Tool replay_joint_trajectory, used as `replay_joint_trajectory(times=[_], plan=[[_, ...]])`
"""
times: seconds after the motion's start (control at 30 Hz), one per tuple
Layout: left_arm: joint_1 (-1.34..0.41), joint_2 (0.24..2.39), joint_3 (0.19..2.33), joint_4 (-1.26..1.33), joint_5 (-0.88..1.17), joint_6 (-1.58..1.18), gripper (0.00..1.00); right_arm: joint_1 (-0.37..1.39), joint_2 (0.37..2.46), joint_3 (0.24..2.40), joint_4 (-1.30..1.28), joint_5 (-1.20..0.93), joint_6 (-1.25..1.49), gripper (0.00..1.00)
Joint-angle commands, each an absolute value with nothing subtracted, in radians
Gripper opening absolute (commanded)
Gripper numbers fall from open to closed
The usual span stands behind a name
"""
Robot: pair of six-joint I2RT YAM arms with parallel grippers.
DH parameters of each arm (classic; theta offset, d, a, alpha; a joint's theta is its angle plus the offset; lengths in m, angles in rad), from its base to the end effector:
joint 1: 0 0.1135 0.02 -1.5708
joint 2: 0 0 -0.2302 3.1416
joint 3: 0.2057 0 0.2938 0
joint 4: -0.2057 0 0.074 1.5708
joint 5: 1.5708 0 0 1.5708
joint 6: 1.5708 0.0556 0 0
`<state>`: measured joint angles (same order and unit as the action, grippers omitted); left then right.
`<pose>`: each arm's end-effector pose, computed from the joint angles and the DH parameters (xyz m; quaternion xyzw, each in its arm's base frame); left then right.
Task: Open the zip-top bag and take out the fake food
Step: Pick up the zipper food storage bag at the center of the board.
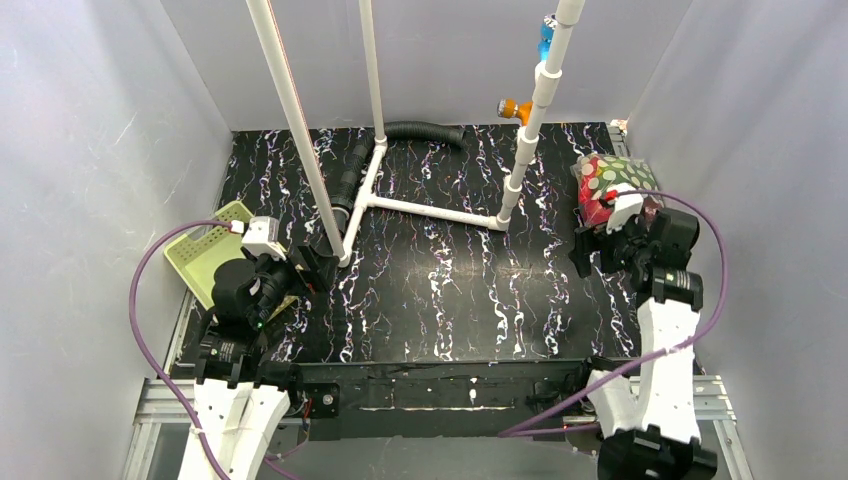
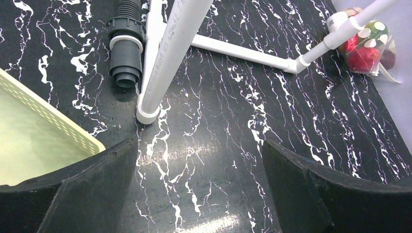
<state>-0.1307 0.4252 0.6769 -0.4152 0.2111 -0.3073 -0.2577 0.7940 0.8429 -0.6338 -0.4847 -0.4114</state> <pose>0.1973 -0.0377 0.3173 0.0010 0.7613 -0.2182 0.6106 0.2442 -0.0376 0.2836 -0.1789 0.8440 0.0489 0.5033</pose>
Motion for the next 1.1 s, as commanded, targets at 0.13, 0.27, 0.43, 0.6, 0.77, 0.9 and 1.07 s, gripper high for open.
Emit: replay_joint_trajectory(times=[0.13,0.27,0.43,0.6,0.77,0.9,1.07], plan=[[-0.137,0.435,0.662,-0.387,0.238,-0.307,1.00,-0.270,1.068,0.967,-0.639,-0.169,-0.543,1.00],[-0.137,0.441,0.663,-0.378,0.252,-0.302,0.99,-0.275,1.166,1.046,-0.656,-0.069,-0.626,1.00],[-0.137,0.452,0.663,-0.369,0.273,-0.301,0.99,-0.275,1.325,1.146,-0.692,0.053,-0.738,1.00],[-0.138,0.451,0.661,-0.362,0.285,-0.301,0.99,-0.274,1.454,1.221,-0.718,0.011,-0.855,1.00],[-0.137,0.452,0.660,-0.362,0.287,-0.298,0.99,-0.273,1.500,1.245,-0.749,-0.198,-1.034,0.90],[-0.137,0.457,0.660,-0.361,0.290,-0.297,1.00,-0.273,1.500,1.194,-0.695,-0.307,-1.253,0.88],[-0.137,0.465,0.659,-0.359,0.291,-0.296,1.00,-0.272,1.528,1.182,-0.652,-0.338,-1.386,0.84]])
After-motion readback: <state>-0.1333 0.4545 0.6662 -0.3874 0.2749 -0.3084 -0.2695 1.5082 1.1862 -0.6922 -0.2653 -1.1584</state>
